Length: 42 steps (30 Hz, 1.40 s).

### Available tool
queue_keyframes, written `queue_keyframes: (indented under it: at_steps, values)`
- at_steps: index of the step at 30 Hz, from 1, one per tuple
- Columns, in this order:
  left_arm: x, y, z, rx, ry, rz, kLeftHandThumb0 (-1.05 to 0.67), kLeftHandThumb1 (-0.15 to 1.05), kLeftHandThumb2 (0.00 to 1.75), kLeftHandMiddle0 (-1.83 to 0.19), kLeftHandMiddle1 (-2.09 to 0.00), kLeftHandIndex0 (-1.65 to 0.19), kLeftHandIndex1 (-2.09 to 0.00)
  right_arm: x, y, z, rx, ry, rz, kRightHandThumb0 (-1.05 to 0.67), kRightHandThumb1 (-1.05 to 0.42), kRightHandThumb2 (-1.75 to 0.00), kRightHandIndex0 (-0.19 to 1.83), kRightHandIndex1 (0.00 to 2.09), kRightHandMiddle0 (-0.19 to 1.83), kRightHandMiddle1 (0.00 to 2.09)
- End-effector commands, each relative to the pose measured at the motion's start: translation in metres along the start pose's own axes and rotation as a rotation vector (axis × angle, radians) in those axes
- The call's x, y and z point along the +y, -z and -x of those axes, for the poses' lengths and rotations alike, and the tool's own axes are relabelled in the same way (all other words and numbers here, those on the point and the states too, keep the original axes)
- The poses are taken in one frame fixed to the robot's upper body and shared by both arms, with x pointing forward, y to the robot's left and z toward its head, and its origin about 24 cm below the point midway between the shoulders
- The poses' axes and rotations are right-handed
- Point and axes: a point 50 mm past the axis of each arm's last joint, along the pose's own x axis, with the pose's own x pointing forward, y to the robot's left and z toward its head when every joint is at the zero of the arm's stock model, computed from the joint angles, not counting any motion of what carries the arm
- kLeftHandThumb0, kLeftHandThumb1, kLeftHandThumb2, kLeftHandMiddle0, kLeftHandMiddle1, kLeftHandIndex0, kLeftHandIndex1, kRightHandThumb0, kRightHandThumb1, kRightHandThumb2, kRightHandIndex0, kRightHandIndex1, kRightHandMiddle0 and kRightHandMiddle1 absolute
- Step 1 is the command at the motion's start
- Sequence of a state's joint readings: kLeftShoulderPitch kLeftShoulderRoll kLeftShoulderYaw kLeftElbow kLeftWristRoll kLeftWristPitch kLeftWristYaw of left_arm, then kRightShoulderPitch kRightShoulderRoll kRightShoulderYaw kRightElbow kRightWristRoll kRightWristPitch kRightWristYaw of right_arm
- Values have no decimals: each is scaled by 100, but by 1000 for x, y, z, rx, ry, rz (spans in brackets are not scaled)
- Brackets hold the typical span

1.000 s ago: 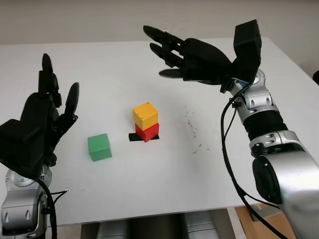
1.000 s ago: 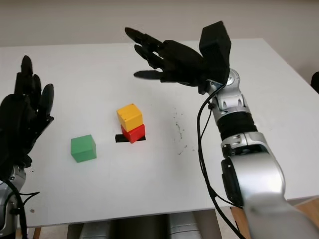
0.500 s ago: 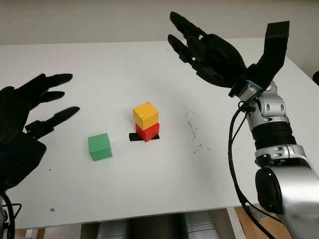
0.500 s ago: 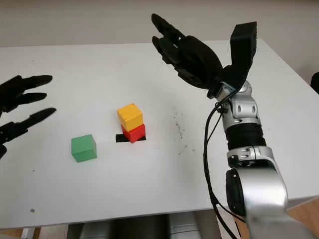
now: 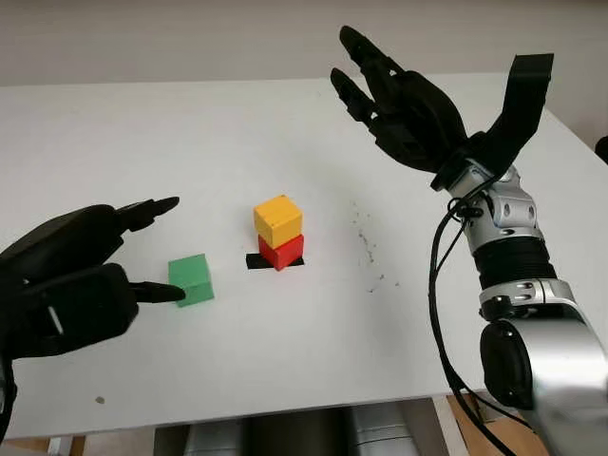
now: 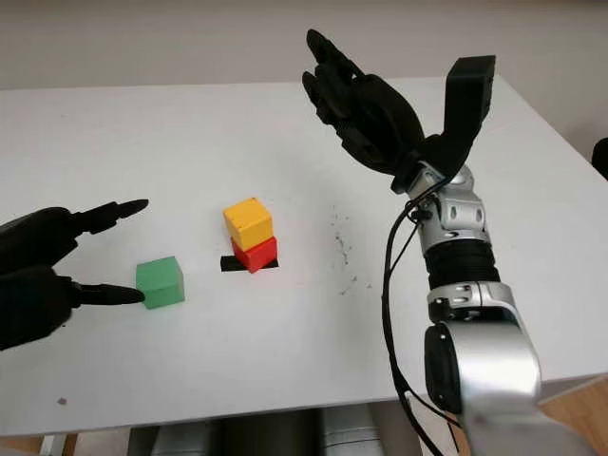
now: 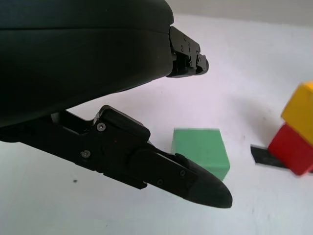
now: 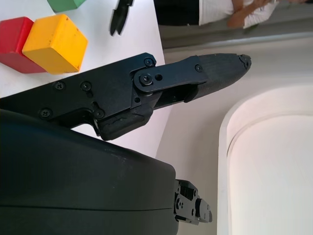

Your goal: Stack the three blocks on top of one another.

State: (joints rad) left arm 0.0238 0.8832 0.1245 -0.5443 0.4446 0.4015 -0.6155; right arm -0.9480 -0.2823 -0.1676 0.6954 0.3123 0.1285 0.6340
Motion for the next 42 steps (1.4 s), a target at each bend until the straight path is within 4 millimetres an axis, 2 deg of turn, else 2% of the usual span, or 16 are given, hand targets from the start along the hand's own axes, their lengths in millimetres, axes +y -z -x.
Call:
queue_keyframes:
  at_steps: [1, 9, 19, 26, 37, 39, 41, 42]
  values:
    - [-1, -2, -1, 0, 7, -23, -93, 92, 5, 2, -2, -5, -4, 1, -6, -2, -26, 2, -1, -83, -105, -13, -19, 0, -14, 4]
    - [-10, -2, -3, -5, 19, -61, -97, 95, 6, 1, -5, -5, -5, 0, -7, -3, -28, 17, 13, -82, -105, -12, -19, 0, -14, 5]
    - [-22, -1, -11, -1, 11, -124, -89, 98, 6, -1, -6, -12, -8, 4, -2, -3, -14, 60, 45, -80, -105, -14, -17, 3, -11, 6]
    - [-28, -2, -16, 14, -6, -159, -80, 98, 5, -18, -11, -28, -15, 5, -1, -2, 12, 29, 69, -81, -105, -16, -19, 1, -14, 5]
    - [-38, -1, -18, 15, -91, -234, -75, 99, 5, -42, -20, -49, -29, 4, -2, -1, 11, 23, 75, -81, -105, -16, -19, 2, -13, 5]
    - [-39, -1, -18, 20, -110, -240, -73, 100, 6, -41, -30, -50, -37, 5, -2, -1, 13, 32, 68, -81, -105, -16, -19, 3, -12, 6]
    - [-41, -1, -18, 21, -129, -245, -68, 100, 5, -33, -49, -43, -63, 5, -2, -1, 16, 42, 56, -82, -105, -14, -18, 4, -10, 7]
    - [-42, -1, -18, 19, -138, -247, -66, 100, 5, -31, -52, -41, -72, 5, -2, -1, 17, 45, 52, -82, -105, -13, -17, 4, -10, 7]
